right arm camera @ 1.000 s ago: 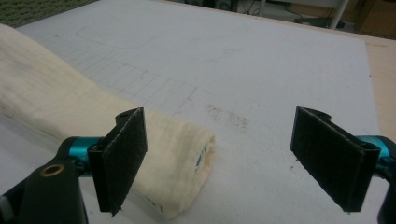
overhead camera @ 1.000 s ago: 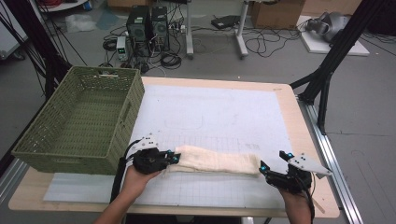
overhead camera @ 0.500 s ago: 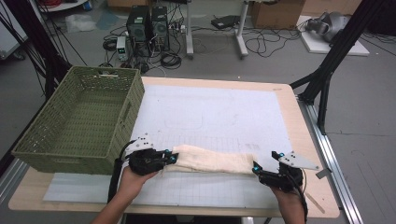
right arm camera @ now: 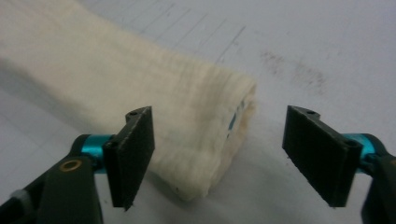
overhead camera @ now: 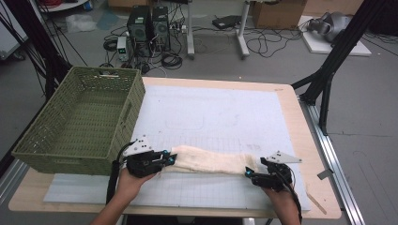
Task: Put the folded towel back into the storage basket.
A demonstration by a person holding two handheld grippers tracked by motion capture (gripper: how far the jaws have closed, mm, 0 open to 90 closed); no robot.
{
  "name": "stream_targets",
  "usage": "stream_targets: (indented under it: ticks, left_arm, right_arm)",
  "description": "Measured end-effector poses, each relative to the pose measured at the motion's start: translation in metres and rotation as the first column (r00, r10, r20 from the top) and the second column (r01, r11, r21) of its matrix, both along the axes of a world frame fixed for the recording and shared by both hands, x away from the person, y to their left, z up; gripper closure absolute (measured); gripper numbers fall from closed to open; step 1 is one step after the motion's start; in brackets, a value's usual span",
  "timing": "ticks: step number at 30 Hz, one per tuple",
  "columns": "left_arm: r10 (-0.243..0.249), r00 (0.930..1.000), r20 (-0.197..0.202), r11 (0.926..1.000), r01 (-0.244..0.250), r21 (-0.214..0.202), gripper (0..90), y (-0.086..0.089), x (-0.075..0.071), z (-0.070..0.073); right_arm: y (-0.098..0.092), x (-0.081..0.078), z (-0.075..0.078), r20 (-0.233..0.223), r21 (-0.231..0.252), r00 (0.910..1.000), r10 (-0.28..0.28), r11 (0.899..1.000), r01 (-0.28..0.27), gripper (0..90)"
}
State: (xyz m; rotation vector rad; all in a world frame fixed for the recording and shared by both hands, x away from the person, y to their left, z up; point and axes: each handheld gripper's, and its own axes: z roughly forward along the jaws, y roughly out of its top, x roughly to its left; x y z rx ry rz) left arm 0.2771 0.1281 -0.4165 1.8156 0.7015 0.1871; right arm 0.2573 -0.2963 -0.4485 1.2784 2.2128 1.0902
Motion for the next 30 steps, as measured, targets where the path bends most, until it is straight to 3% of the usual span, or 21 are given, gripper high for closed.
stream_targets:
  ticks: [1, 5, 6, 7, 8, 9, 10, 13, 17, 18, 19, 21, 24, 30]
  left_arm:
    - [-0.002, 1.0, 0.001, 1.0, 0.002, 0.002, 81.9, 0.0, 0.0, 0.0]
    - [-0.003, 1.0, 0.002, 1.0, 0.003, 0.003, 81.9, 0.001, 0.0, 0.0]
    - [-0.005, 1.0, 0.003, 1.0, 0.005, 0.005, 81.9, 0.001, 0.0, 0.0]
    - [-0.006, 1.0, 0.005, 1.0, 0.006, 0.005, 81.9, 0.001, 0.0, -0.001]
    - [-0.009, 0.9999, 0.007, 0.9999, 0.009, 0.008, 81.9, 0.0, 0.0, -0.001]
    - [-0.008, 0.9999, 0.009, 0.9999, 0.008, 0.014, 81.9, 0.0, -0.001, -0.001]
    - [-0.008, 0.9999, 0.011, 0.9998, 0.007, 0.016, 81.9, 0.0, -0.001, -0.001]
    - [-0.006, 0.9999, 0.015, 0.9999, 0.006, 0.014, 82.0, 0.001, -0.001, 0.0]
    - [-0.008, 0.9997, 0.024, 0.9999, 0.008, 0.009, 81.9, 0.003, -0.001, 0.0]
    - [-0.009, 0.9995, 0.029, 0.9999, 0.009, 0.007, 81.9, 0.004, -0.001, 0.001]
    - [-0.01, 0.9994, 0.034, 0.9999, 0.01, 0.003, 81.9, 0.005, -0.001, 0.002]
    - [-0.012, 0.9985, 0.053, 0.9999, 0.012, -0.01, 81.9, 0.008, -0.002, 0.004]
    - [-0.015, 0.9971, 0.075, 0.9998, 0.016, -0.014, 81.9, 0.009, -0.003, 0.006]
    - [-0.024, 0.9886, 0.149, 0.9991, 0.029, -0.033, 81.9, 0.017, -0.009, 0.015]
  right_arm:
    - [0.0, 0.001, -0.002, -0.021, 0.0, 0.9996, 0.02, 1.0, -0.02, 35.6]
    - [-0.001, 0.0, -0.002, -0.031, 0.028, 0.9989, 0.036, 0.999, -0.035, 50.2]
    - [-0.002, 0.0, -0.002, -0.035, 0.041, 0.9985, 0.041, 0.998, -0.039, 55.5]
    - [-0.002, 0.0, -0.001, -0.053, 0.063, 0.9973, 0.051, 0.997, -0.048, 67.6]
    - [-0.002, 0.0, -0.001, -0.053, 0.063, 0.9973, 0.051, 0.997, -0.048, 67.6]
    - [0.0, -0.001, 0.0, -0.055, 0.064, 0.9948, 0.086, 0.995, -0.083, 76.1]
    - [0.002, -0.001, 0.001, -0.045, 0.049, 0.9946, 0.094, 0.995, -0.092, 77.8]
    - [0.002, -0.002, 0.001, -0.041, 0.048, 0.9938, 0.103, 0.994, -0.101, 78.9]
    - [-0.001, -0.003, 0.005, 0.0, 0.053, 0.994, 0.109, 0.993, -0.109, 79.7]
    - [-0.003, -0.005, 0.01, 0.042, 0.059, 0.9931, 0.109, 0.992, -0.112, 79.8]
    - [-0.003, -0.005, 0.01, 0.042, 0.059, 0.9931, 0.109, 0.992, -0.112, 79.8]
    - [-0.007, -0.007, 0.016, 0.108, 0.08, 0.9871, 0.118, 0.989, -0.127, 79.9]
    - [-0.009, -0.008, 0.02, 0.158, 0.104, 0.9802, 0.119, 0.985, -0.137, 79.9]
    - [-0.01, -0.008, 0.028, 0.217, 0.137, 0.9679, 0.128, 0.978, -0.159, 79.9]
